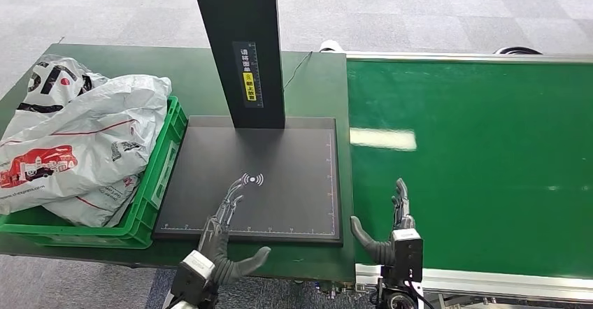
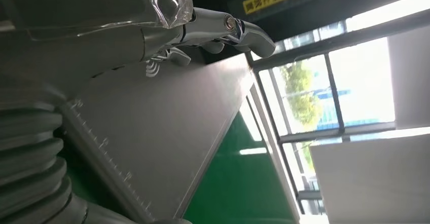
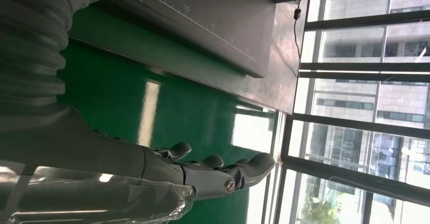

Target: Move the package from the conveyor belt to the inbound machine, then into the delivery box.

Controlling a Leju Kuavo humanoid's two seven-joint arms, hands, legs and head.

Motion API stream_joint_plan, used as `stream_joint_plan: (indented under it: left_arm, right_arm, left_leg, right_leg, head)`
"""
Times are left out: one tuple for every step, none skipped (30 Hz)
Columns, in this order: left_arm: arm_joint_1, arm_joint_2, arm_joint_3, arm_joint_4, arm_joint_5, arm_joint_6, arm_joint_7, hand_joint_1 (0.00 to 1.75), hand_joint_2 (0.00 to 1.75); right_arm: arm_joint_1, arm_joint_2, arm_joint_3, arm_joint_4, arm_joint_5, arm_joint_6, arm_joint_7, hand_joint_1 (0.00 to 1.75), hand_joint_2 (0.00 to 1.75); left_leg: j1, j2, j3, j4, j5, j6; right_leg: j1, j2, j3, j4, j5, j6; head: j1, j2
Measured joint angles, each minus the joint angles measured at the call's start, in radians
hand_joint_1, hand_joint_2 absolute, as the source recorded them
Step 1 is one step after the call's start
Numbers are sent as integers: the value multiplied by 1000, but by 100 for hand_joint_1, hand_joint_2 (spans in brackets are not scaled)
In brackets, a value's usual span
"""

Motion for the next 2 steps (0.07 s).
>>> stream_joint_plan:
  left_arm:
    - [5, -3, 1, 3, -8, -4, 2, 0, 175]
    - [7, -4, 1, 5, -12, -5, 3, 0, 175]
  right_arm:
    - [6, 4, 4, -9, -1, 3, -3, 0, 175]
    - [9, 6, 6, -13, -2, 4, -4, 0, 175]
  left_leg:
    - [0, 0, 0, 0, 0, 0]
    - [0, 0, 0, 0, 0, 0]
  right_leg:
    - [0, 0, 0, 0, 0, 0]
    - [0, 0, 0, 0, 0, 0]
  head:
    - [0, 0]
    - [0, 0]
